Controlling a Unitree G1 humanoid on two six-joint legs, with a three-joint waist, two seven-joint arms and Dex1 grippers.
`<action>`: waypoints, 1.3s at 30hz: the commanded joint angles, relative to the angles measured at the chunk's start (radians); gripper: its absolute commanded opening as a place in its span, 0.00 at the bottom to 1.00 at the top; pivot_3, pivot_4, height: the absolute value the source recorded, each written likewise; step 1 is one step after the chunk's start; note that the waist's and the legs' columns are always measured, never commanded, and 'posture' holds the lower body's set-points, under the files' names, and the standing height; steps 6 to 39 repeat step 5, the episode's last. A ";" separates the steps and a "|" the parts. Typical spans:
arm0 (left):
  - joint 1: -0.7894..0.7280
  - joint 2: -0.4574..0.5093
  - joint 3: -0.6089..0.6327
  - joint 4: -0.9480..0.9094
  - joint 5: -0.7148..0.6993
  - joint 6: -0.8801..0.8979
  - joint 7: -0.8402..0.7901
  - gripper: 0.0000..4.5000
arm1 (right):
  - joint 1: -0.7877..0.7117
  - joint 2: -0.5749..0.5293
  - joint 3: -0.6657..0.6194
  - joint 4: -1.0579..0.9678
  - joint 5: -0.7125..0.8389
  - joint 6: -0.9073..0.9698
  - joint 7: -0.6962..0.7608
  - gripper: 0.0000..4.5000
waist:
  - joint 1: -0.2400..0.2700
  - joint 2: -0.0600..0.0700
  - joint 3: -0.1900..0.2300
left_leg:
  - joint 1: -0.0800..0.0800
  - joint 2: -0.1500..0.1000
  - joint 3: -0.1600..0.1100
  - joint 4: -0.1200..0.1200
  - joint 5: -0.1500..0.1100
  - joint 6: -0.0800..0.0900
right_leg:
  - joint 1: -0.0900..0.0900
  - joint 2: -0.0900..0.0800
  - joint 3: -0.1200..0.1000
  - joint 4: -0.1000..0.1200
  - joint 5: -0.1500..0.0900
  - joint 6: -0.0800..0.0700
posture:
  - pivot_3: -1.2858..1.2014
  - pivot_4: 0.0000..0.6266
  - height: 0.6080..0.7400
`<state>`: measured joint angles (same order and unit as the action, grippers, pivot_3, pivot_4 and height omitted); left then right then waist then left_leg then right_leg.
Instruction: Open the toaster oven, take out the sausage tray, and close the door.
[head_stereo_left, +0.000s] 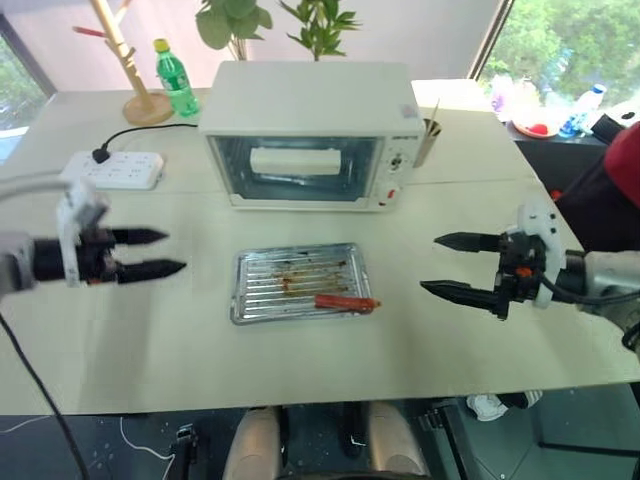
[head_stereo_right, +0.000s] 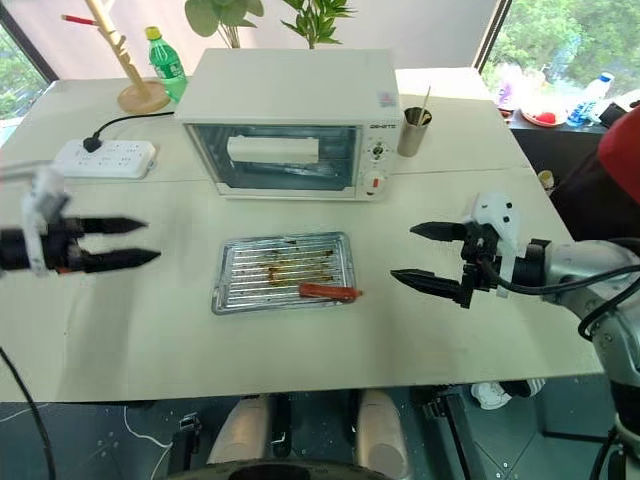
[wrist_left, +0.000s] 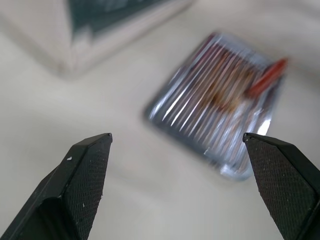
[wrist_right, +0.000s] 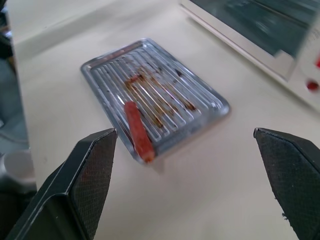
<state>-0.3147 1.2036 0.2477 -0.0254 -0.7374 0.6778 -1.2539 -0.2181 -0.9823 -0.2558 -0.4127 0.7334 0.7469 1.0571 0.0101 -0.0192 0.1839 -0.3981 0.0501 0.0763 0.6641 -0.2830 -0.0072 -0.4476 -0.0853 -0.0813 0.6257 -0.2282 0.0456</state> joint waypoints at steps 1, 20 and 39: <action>0.005 0.027 0.041 -0.074 -0.015 0.008 -0.055 0.99 | -0.044 -0.034 0.016 0.017 0.033 -0.001 0.077 1.00 | 0.002 0.002 0.001 | 0.000 -0.001 0.000 0.000 -0.001 0.001 | 0.000 -0.002 0.000 0.000 -0.001 0.002 | 0.52 0.24 0.87; 0.009 0.032 0.039 -0.079 0.005 0.008 -0.074 0.99 | -0.079 -0.036 0.049 0.023 0.020 -0.011 0.103 1.00 | 0.003 -0.002 0.003 | -0.002 -0.003 0.000 0.000 -0.001 0.001 | 0.000 -0.002 0.000 -0.001 -0.001 0.005 | 0.52 0.24 0.87; 0.009 0.032 0.039 -0.079 0.005 0.008 -0.074 0.99 | -0.079 -0.036 0.049 0.023 0.020 -0.011 0.103 1.00 | 0.003 -0.002 0.003 | -0.002 -0.003 0.000 0.000 -0.001 0.001 | 0.000 -0.002 0.000 -0.001 -0.001 0.005 | 0.52 0.24 0.87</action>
